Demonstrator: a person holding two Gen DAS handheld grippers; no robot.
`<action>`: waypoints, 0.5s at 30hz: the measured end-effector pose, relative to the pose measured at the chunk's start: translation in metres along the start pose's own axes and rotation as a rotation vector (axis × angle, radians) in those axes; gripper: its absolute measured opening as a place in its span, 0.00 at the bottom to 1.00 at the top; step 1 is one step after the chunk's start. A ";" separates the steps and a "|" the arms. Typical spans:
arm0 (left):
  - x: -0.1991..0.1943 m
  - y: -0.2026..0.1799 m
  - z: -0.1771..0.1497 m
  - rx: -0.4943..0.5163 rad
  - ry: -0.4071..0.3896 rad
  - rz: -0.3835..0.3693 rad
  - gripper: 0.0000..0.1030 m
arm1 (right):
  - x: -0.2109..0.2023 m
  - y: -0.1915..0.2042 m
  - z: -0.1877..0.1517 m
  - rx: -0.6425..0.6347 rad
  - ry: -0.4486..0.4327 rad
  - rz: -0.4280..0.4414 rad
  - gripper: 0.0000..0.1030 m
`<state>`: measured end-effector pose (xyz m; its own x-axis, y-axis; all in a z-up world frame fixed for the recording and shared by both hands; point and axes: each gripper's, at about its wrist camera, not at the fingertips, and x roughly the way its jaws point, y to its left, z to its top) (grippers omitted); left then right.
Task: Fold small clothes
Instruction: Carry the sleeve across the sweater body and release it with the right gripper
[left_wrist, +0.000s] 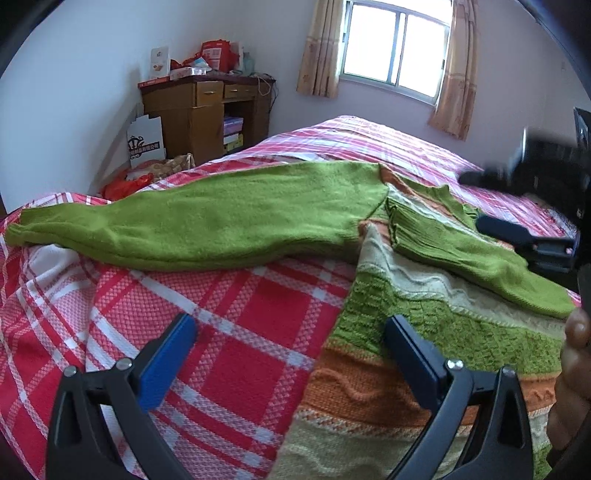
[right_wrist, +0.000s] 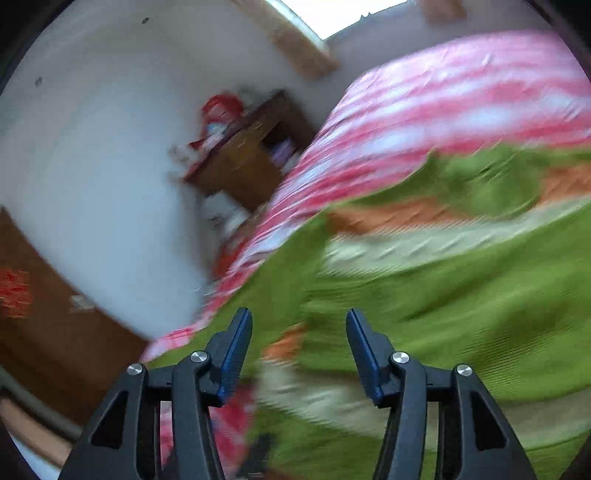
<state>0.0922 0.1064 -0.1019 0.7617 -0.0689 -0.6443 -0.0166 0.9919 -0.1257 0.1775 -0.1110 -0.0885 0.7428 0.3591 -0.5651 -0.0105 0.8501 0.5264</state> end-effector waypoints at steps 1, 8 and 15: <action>0.000 0.000 0.000 0.004 0.001 0.006 1.00 | 0.003 -0.001 -0.002 -0.037 0.012 -0.079 0.36; 0.000 -0.003 -0.001 0.018 0.005 0.021 1.00 | 0.051 0.009 -0.024 -0.093 0.111 -0.142 0.22; -0.002 -0.004 -0.002 0.020 0.007 0.022 1.00 | 0.051 0.022 0.002 -0.140 0.150 -0.070 0.24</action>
<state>0.0899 0.1028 -0.1016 0.7567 -0.0476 -0.6520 -0.0205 0.9951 -0.0965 0.2165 -0.0744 -0.1046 0.6375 0.3418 -0.6905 -0.0635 0.9165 0.3950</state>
